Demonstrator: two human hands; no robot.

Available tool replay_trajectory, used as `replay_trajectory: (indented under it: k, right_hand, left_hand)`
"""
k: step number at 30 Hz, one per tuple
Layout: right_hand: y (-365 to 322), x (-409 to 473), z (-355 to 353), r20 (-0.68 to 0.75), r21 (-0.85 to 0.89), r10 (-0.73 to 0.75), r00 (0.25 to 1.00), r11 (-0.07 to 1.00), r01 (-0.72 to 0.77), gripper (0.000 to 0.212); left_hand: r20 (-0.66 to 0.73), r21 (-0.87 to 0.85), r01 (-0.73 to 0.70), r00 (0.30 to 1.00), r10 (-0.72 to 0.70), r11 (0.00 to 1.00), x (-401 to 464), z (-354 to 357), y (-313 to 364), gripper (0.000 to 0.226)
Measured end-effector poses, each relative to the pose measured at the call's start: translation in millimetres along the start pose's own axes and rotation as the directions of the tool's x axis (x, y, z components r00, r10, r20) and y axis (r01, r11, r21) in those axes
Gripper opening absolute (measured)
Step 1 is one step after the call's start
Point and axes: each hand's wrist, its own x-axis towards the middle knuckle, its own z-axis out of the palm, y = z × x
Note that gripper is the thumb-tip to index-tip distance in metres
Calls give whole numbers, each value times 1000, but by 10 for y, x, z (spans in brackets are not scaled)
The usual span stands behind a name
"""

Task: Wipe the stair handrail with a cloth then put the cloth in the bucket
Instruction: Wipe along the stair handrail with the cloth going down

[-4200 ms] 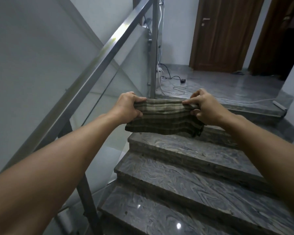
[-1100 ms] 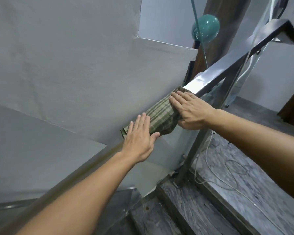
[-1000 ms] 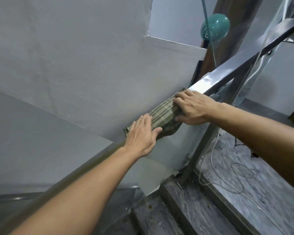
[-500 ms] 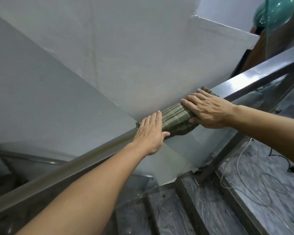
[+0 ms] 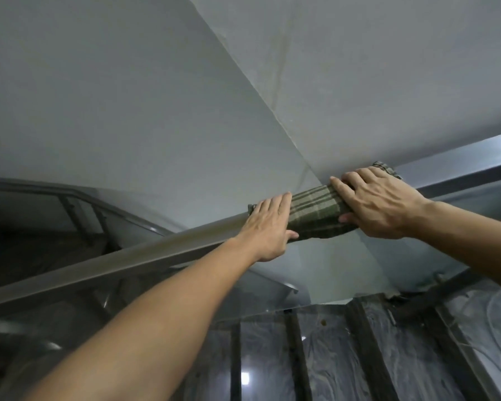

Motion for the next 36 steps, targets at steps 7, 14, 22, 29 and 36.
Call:
replay_trajectory:
  k: [7, 14, 22, 29, 36]
  right_hand:
    - [-698, 365, -76, -28, 25, -47, 998, 999, 48, 79]
    - [-1692, 854, -246, -69, 31, -95, 993, 995, 97, 76]
    - [-2883, 1464, -397, -51, 17, -107, 993, 994, 108, 74]
    - [-3869, 2023, -549, -21, 8, -155, 988, 988, 156, 74]
    - [-4578, 2397, -629, -42, 20, -164, 986, 986, 165, 74]
  left_hand:
    - [-1, -1, 38, 999, -38, 999, -411, 136, -664, 85]
    - [4, -11, 101, 995, -101, 995, -982, 285, -1582, 85]
    - [19, -48, 170, 985, -169, 984, -1643, 469, -2682, 87]
    - [50, -35, 245, 969, -243, 969, -2213, 529, -3543, 87]
    - [47, -45, 303, 953, -301, 952, -2596, 658, -4171, 85]
